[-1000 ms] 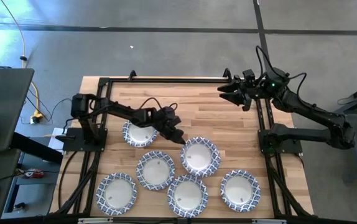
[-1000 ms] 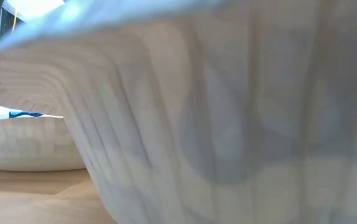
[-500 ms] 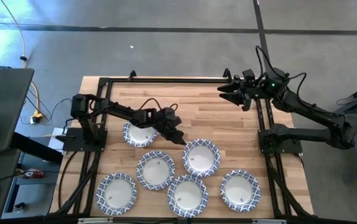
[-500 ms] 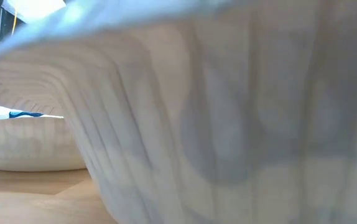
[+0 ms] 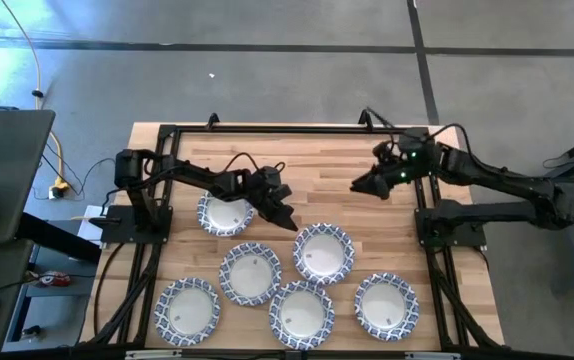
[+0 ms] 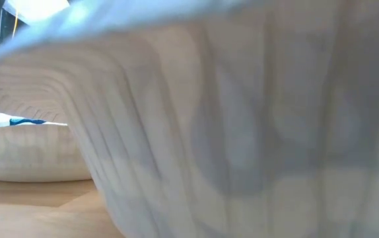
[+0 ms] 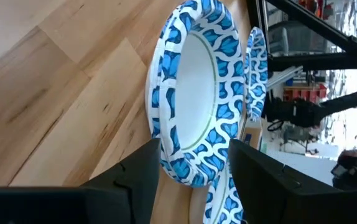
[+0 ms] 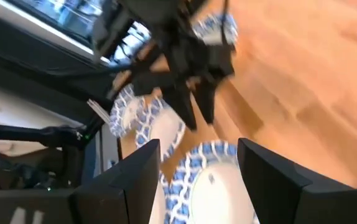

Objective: Nest bowls inside each other
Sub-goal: Stack the white patterned bowl on top of the other white patterned bowls

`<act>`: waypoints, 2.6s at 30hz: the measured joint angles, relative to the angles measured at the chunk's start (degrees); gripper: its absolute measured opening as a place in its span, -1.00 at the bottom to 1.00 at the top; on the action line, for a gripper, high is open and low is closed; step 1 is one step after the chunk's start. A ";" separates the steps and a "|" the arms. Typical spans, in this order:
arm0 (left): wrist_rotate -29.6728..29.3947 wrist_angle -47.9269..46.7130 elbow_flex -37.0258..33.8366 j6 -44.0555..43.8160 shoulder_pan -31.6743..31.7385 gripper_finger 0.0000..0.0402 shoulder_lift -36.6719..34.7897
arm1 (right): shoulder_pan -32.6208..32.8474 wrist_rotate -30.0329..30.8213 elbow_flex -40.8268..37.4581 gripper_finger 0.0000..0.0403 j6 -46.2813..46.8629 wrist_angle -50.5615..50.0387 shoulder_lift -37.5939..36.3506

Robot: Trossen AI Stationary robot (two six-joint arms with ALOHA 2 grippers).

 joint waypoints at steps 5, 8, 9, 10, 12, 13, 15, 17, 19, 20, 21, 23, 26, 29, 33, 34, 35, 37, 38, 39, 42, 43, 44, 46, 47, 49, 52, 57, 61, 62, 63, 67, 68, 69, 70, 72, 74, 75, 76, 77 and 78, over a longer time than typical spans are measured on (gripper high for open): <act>0.78 0.02 0.00 0.35 0.00 -0.12 0.00 | 4.41 3.19 0.00 0.02 7.04 -3.80 0.01; 1.57 0.02 0.00 0.87 0.07 -0.12 0.00 | 6.75 5.50 0.00 0.02 9.28 -5.43 0.13; 2.07 -0.02 0.00 1.57 0.31 -0.12 0.00 | 7.41 6.13 0.00 0.02 9.49 -5.58 0.13; 2.88 -0.25 0.00 2.29 0.66 -0.12 0.00 | 8.07 7.00 0.00 0.02 9.48 -5.54 0.13; 4.11 -1.99 0.00 3.71 1.71 -0.12 0.00 | 9.15 8.79 0.00 0.02 9.44 -5.43 0.13; 4.13 -3.02 0.00 4.47 2.44 -0.12 0.00 | 9.59 9.47 0.00 0.02 9.48 -5.33 0.13; 4.30 -3.95 0.00 6.10 4.11 -0.12 0.00 | 10.26 10.59 0.00 0.02 9.47 -5.31 0.13; 6.05 -3.42 0.00 6.78 5.87 -0.12 0.00 | 10.82 11.70 0.00 0.02 9.28 -5.30 0.13; 7.64 -2.34 0.18 6.98 7.34 -0.12 0.00 | 11.14 12.39 0.00 0.02 9.15 -5.30 0.13; 8.17 -2.19 0.60 7.15 7.95 -0.12 0.00 | 11.24 12.69 0.00 0.02 9.09 -5.30 0.13; 8.83 -2.21 1.17 7.59 8.49 -0.12 0.00 | 11.24 12.83 0.00 0.02 9.06 -5.29 0.13; 10.41 -2.19 2.93 8.20 9.51 -0.12 0.00 | 11.24 13.07 0.00 0.02 8.99 -5.27 0.13; 11.15 -4.99 6.64 10.18 11.03 -0.12 0.00 | 11.24 13.15 0.00 0.02 8.08 -4.81 0.13; 11.09 -14.36 12.17 15.89 13.10 -0.12 0.00 | 11.23 13.16 0.00 0.02 7.96 -3.79 0.13; 7.68 -33.67 20.91 28.42 15.92 -0.12 0.00 | 11.24 13.89 0.00 0.02 6.24 -2.38 0.13; 5.70 -39.07 23.17 32.09 16.50 -0.12 0.00 | 11.24 14.29 0.00 0.02 5.60 -1.95 0.13; 3.29 -44.60 25.43 35.83 17.01 -0.12 0.00 | 11.24 14.66 0.00 0.02 4.93 -1.64 0.13; -2.47 -54.88 29.40 42.84 17.68 -0.12 0.00 | 11.24 15.15 0.00 0.02 3.20 -0.62 0.13; -5.44 -59.18 30.91 45.84 17.87 -0.12 0.00 | 11.24 15.19 0.00 0.02 2.40 0.23 0.13; -8.44 -63.13 32.20 48.50 18.01 -0.12 0.00 | 11.24 15.24 0.00 0.02 1.36 1.13 0.13; -15.35 -71.35 33.99 54.54 18.10 -0.12 0.00 | 11.22 15.29 0.00 0.02 -1.99 4.26 0.13; -17.09 -73.46 33.99 55.94 18.10 -0.12 0.00 | 11.22 15.31 0.00 0.02 -3.03 5.31 0.13; -18.48 -75.51 33.97 57.15 18.10 -0.12 0.00 | 11.22 15.29 0.00 0.02 -4.04 6.31 0.13; -20.87 -78.48 33.91 59.21 17.96 -0.12 0.00 | 11.22 15.29 0.00 0.02 -5.54 7.88 0.13; -21.65 -79.14 33.62 60.05 17.80 -0.12 0.00 | 11.22 15.29 0.00 0.02 -6.02 8.35 0.13; -23.18 -80.39 32.89 61.17 17.36 -0.12 0.00 | 11.18 15.51 0.00 0.02 -6.54 8.52 0.13; -23.98 -81.77 31.97 62.97 17.06 -0.12 0.00 | 11.18 15.55 0.00 0.02 -7.06 8.45 0.13; -26.83 -84.17 30.59 66.69 17.14 -0.12 0.00 | 11.18 15.53 0.00 0.02 -7.06 8.32 0.13; -27.12 -84.84 30.56 68.48 19.59 -0.12 0.00 | 11.18 15.51 0.00 0.02 -6.69 8.28 0.13; -26.64 -84.93 30.56 68.67 20.77 -0.12 0.00 | 11.18 15.51 0.00 0.02 -6.22 8.27 0.13; -26.25 -85.00 30.56 68.90 22.04 -0.12 0.00 | 11.18 15.51 0.00 0.02 -5.98 8.25 0.13; -21.21 -86.01 30.56 69.64 27.79 -0.12 -0.10 | 11.63 15.49 0.00 0.02 -4.94 8.25 0.11; -19.39 -86.21 30.54 70.23 29.41 -0.12 -0.41 | 11.79 15.49 0.00 0.02 -4.92 8.25 0.11; -17.74 -86.18 30.53 70.86 30.77 -0.12 -0.94 | 12.00 15.49 0.00 0.02 -4.90 8.25 0.11; -16.33 -86.08 30.53 71.37 31.97 -0.12 -1.64 | 12.20 15.49 0.00 0.02 -4.82 8.25 0.11; -13.66 -85.99 30.53 72.60 34.58 -0.12 -3.02 | 12.41 15.47 0.00 0.02 -4.48 8.27 0.11; -12.23 -85.96 30.53 74.09 37.03 -0.12 -4.48 | 12.42 15.47 0.00 0.02 -4.47 8.63 0.11; -11.75 -85.99 30.53 74.67 38.15 -0.12 -5.25 | 12.42 15.48 0.00 0.02 -4.47 8.93 0.11; -10.70 -86.07 30.53 75.31 39.48 -0.12 -5.86 | 12.39 15.47 0.00 0.02 -4.46 9.43 0.11; -9.48 -86.23 30.53 76.03 41.04 -0.12 -6.34 | 12.30 15.47 0.00 0.02 -4.48 10.26 0.11; -8.29 -86.44 30.53 76.62 42.43 -0.12 -6.76 | 12.20 15.47 0.00 0.02 -4.48 11.24 0.11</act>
